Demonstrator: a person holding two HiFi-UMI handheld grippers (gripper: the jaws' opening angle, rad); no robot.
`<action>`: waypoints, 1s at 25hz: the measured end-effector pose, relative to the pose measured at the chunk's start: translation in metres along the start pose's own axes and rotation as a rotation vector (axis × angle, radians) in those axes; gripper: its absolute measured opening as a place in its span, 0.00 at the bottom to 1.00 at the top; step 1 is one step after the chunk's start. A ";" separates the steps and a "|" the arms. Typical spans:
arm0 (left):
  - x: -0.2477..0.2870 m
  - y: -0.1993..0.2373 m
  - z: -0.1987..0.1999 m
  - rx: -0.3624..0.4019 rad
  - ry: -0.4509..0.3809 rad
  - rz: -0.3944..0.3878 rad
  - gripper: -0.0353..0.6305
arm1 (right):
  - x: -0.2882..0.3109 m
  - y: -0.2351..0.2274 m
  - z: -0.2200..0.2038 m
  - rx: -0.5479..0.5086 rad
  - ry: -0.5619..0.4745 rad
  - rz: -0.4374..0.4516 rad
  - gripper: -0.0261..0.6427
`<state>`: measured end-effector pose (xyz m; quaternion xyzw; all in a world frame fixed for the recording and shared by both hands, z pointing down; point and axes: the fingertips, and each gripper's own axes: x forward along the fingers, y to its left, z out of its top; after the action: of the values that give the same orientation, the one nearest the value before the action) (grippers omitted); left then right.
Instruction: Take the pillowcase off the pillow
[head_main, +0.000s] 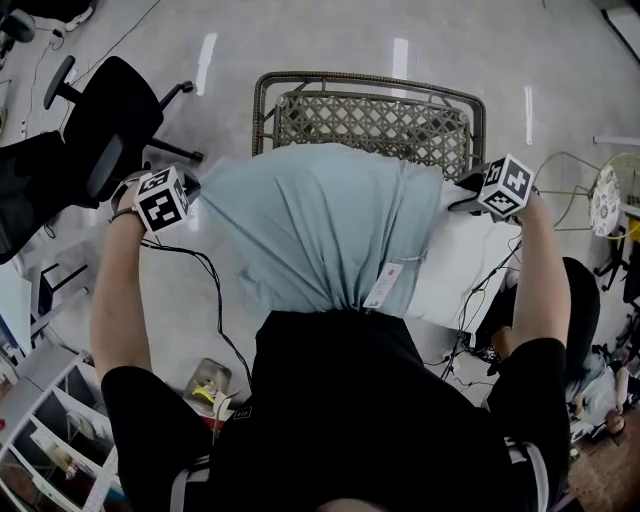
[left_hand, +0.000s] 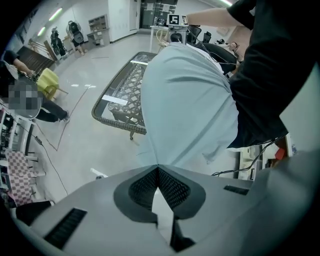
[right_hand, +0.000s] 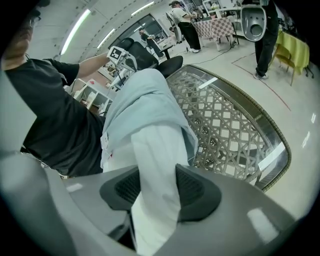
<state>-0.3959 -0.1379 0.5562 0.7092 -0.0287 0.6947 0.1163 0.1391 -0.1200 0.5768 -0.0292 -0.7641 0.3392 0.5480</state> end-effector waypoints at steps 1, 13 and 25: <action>0.000 0.000 -0.004 -0.004 0.003 -0.001 0.06 | -0.002 -0.001 -0.001 0.003 -0.001 0.002 0.35; -0.015 0.022 0.023 0.042 -0.039 0.145 0.06 | -0.032 -0.042 0.010 -0.052 0.022 -0.389 0.33; 0.010 -0.064 0.057 0.096 -0.218 0.139 0.07 | 0.004 0.054 0.030 -0.031 -0.127 -0.575 0.36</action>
<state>-0.3265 -0.0866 0.5580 0.7815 -0.0567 0.6206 0.0300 0.0943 -0.0914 0.5452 0.2016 -0.7787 0.1595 0.5723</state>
